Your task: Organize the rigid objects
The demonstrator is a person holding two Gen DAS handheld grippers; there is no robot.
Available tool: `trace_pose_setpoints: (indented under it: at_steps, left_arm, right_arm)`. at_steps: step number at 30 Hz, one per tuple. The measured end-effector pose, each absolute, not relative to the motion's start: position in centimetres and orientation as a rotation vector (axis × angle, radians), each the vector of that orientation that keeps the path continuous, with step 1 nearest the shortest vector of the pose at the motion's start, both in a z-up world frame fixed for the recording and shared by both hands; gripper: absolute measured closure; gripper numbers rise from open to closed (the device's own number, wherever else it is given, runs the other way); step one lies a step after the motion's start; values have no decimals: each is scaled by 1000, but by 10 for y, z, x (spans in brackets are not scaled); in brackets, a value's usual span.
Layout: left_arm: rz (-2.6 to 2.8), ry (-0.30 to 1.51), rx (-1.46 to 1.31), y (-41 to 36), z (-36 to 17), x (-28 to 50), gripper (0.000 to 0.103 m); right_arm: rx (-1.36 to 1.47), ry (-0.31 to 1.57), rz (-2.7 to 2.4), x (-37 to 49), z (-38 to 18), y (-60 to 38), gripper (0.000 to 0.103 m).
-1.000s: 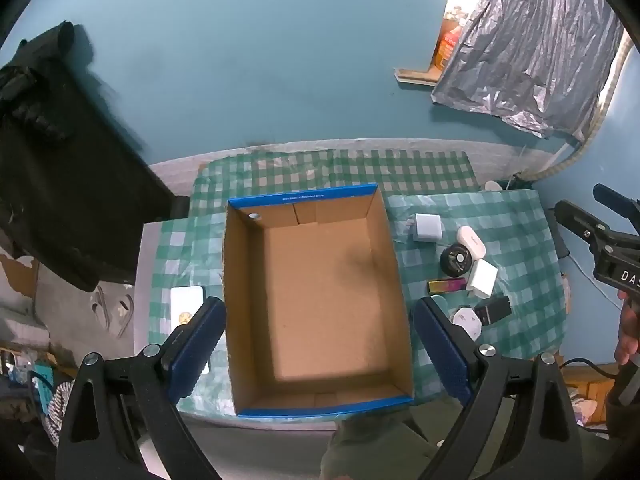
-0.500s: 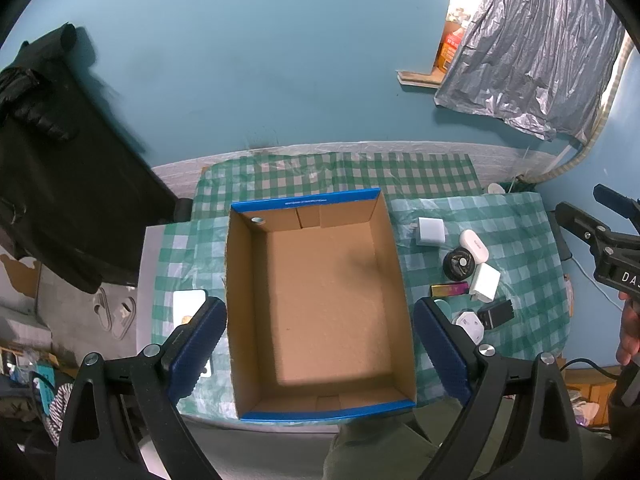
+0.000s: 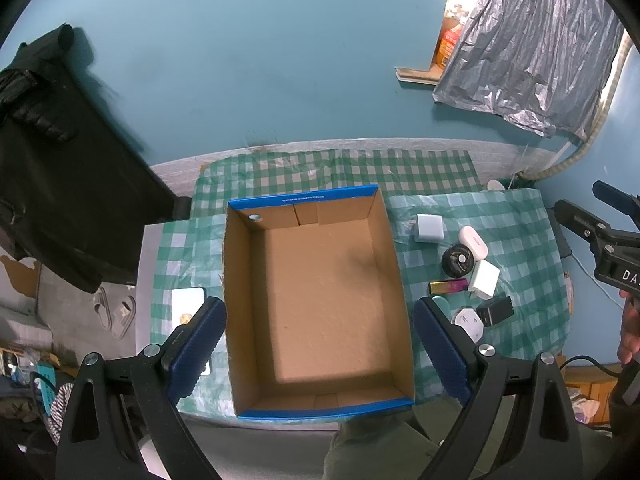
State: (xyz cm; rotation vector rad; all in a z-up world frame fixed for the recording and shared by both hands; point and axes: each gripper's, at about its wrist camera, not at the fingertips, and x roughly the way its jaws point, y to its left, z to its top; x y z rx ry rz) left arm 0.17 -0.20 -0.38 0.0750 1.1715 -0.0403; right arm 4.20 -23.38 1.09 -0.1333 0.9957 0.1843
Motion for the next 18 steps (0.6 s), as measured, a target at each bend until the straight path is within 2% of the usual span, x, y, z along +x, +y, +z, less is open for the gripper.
trace_pose_setpoints:
  at_steps: [18]
  left_arm:
    - [-43, 1172, 78, -5, -5, 0, 8]
  right_arm:
    - [-135, 1000, 185, 36, 9, -231, 1]
